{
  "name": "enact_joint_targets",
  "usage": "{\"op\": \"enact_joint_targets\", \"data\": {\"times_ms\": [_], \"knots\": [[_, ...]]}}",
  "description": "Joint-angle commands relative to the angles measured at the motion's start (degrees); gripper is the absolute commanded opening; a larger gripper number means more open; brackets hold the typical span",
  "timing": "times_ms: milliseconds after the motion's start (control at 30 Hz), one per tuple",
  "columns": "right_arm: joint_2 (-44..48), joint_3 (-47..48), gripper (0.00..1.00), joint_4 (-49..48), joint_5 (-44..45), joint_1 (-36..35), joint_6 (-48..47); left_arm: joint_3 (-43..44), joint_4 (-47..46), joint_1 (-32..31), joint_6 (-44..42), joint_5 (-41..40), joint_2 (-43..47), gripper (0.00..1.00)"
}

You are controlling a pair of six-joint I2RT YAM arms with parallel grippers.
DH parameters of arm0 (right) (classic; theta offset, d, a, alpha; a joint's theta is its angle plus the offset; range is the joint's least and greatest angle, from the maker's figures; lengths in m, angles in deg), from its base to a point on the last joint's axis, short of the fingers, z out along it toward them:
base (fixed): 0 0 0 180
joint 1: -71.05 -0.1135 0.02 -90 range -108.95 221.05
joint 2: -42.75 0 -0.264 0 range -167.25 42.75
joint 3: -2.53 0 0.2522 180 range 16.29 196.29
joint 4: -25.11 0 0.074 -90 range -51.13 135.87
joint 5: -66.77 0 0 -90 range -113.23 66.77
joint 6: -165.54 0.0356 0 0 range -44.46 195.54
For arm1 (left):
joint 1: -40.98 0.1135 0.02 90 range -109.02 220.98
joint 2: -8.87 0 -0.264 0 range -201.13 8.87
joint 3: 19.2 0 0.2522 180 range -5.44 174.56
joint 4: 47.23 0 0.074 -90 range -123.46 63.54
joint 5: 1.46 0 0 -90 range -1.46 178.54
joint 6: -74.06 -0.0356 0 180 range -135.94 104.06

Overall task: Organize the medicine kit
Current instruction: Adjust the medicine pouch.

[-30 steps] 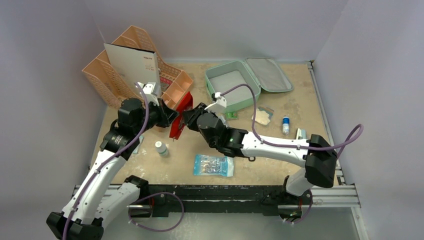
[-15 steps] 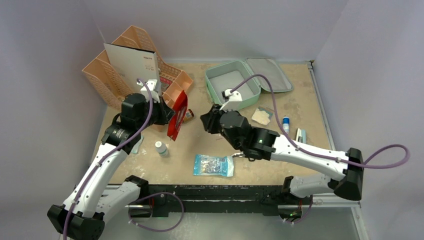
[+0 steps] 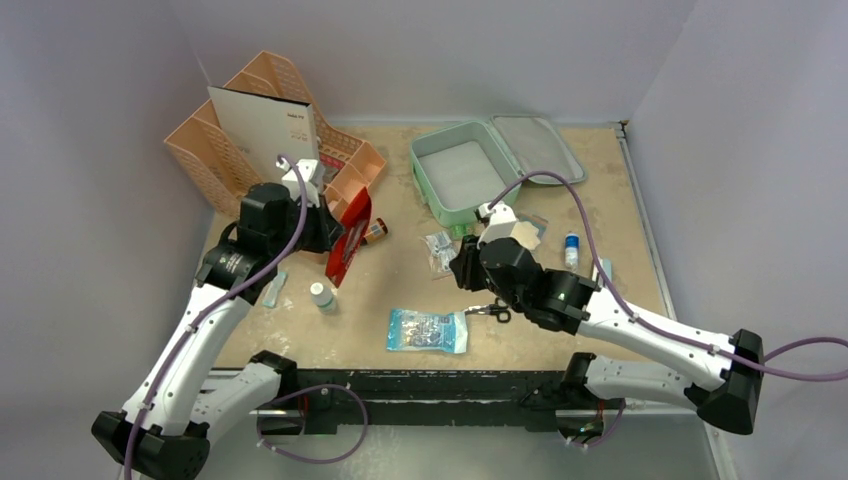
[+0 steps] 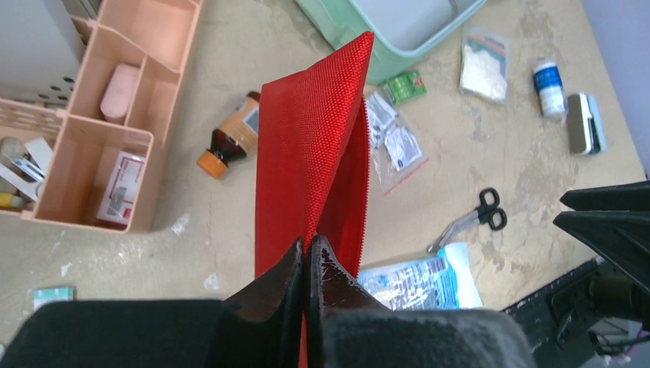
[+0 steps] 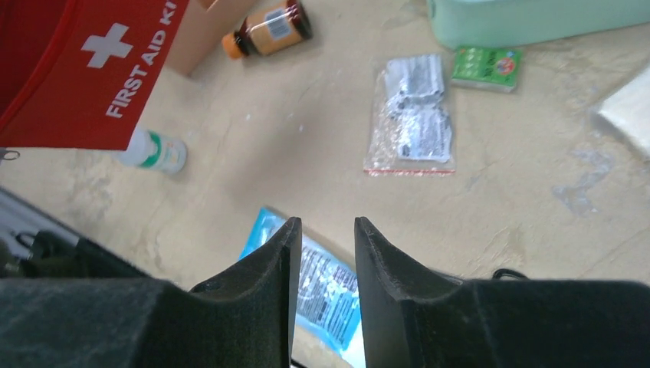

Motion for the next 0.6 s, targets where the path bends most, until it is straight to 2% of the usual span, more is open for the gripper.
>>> {"op": "enact_joint_targets", "data": {"times_ms": [0,200,300,367,467,567], "knots": [[2.7,-2.1,0.37,-0.8,-8.4,0.0,-1.9,2.0,5.4,0.0,-1.5,3.7,0.1,0.0],[4.0,-4.9,0.41,-4.9,-13.1,0.0,-2.0,-1.3,4.9,0.1,3.6,-0.6,2.6,0.0],[3.6,-5.5,0.41,-7.6,-13.7,0.0,-1.0,-0.8,3.2,0.1,5.7,1.1,1.4,0.0],[3.0,-5.3,0.42,-9.8,-14.1,0.0,-0.4,-0.6,0.5,0.0,6.2,4.8,0.6,0.0],[2.8,-4.0,0.46,-13.8,-17.1,0.0,-5.0,-0.6,-5.0,0.0,3.6,14.7,-0.6,0.0],[3.5,-0.4,0.49,-11.3,-19.4,0.1,-12.4,1.0,-6.0,0.0,-1.0,27.1,-4.0,0.0]]}}
